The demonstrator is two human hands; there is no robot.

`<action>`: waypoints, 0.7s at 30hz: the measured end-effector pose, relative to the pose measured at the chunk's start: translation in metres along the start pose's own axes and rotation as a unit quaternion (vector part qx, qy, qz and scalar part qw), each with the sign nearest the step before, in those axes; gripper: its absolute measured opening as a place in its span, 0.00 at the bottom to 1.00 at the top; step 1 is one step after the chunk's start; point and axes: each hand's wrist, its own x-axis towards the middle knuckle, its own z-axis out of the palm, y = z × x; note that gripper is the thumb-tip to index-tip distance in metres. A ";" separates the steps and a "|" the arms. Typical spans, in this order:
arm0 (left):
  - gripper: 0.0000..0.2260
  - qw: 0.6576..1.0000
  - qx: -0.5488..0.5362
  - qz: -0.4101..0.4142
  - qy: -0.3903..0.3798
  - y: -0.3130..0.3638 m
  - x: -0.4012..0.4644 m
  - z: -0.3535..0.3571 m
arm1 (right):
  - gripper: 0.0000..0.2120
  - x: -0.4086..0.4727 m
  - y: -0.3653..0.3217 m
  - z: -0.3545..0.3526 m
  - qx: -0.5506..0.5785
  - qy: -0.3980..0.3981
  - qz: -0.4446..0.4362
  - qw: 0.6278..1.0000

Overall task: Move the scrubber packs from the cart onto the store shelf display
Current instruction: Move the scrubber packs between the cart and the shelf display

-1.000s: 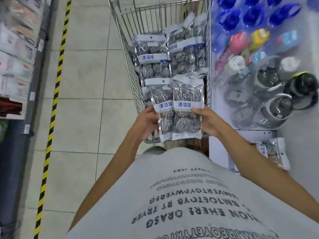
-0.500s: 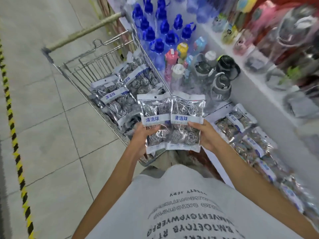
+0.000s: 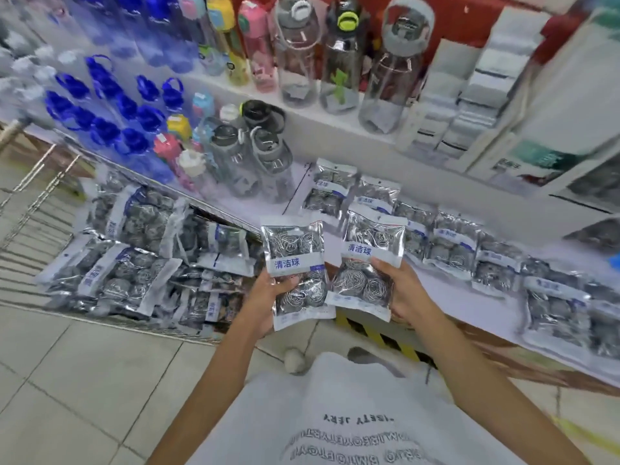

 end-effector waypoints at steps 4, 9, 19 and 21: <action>0.19 0.997 0.054 -0.018 -0.056 -0.017 0.003 0.060 | 0.15 -0.026 0.003 -0.075 0.038 0.057 -0.030 0.997; 0.24 0.990 0.088 -0.044 -0.103 -0.046 0.002 0.141 | 0.25 -0.059 0.011 -0.172 0.037 0.101 -0.021 0.994; 0.16 0.982 0.139 -0.082 -0.095 -0.072 0.024 0.244 | 0.23 -0.074 -0.007 -0.284 0.066 0.174 0.005 0.983; 0.17 0.983 0.139 -0.078 -0.090 -0.070 0.038 0.254 | 0.19 -0.063 -0.013 -0.298 0.071 0.183 0.005 0.981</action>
